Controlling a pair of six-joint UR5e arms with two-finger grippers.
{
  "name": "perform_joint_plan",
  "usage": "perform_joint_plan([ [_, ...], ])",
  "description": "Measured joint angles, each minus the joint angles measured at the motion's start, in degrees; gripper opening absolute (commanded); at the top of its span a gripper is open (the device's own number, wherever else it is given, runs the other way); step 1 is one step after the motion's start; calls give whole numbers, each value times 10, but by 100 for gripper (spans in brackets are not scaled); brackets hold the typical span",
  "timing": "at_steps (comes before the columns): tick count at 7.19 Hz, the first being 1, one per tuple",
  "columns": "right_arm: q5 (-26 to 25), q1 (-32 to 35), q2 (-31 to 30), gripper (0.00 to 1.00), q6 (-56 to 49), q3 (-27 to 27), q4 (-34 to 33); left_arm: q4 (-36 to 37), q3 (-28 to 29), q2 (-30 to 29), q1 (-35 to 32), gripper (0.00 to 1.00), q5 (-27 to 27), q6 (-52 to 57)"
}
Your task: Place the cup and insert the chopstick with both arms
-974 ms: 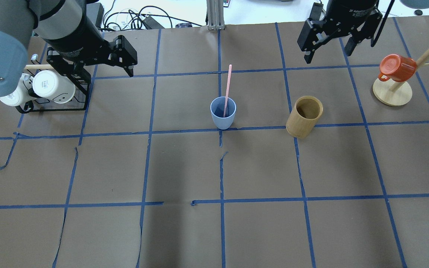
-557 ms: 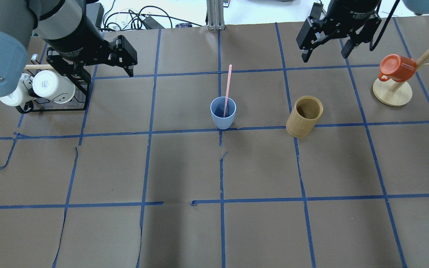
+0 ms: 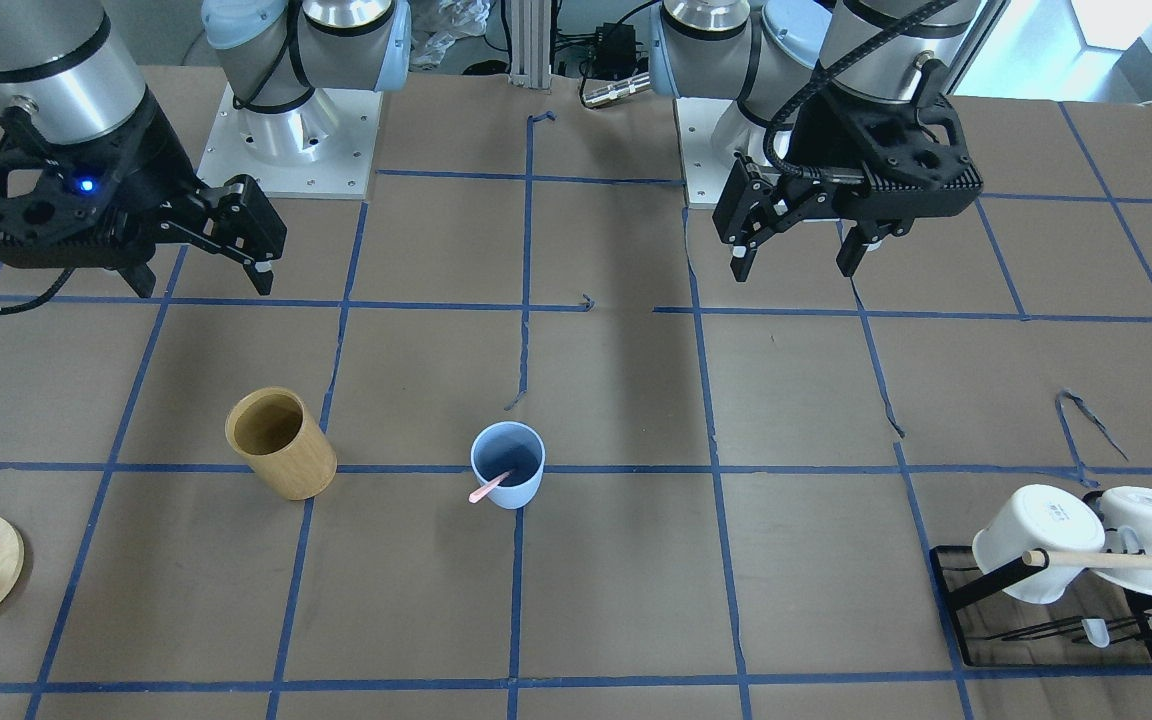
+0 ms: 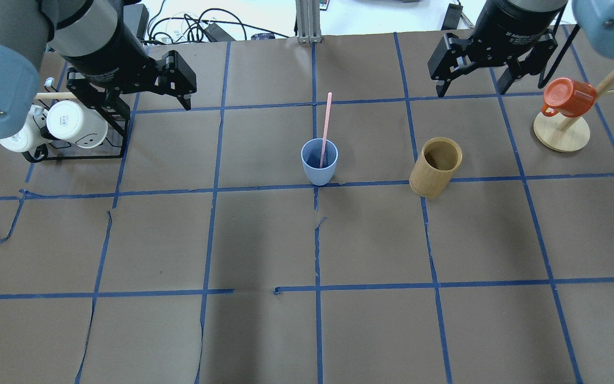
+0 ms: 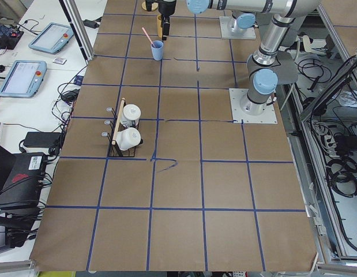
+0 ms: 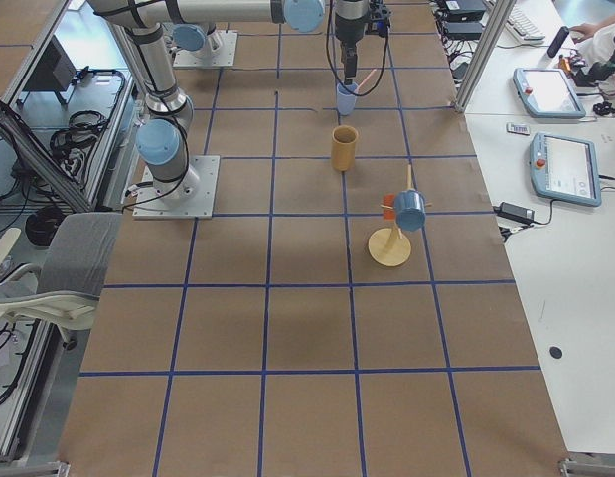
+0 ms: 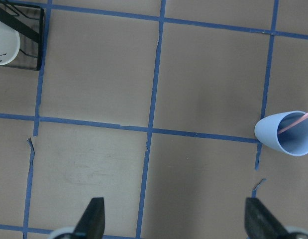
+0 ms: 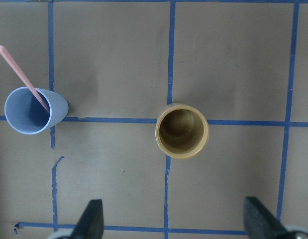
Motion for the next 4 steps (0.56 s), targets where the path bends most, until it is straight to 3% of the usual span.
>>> perform_joint_plan([
  [4, 0, 4, -33, 100, 24, 5, 6, 0, 0, 0, 0, 100, 0, 0],
])
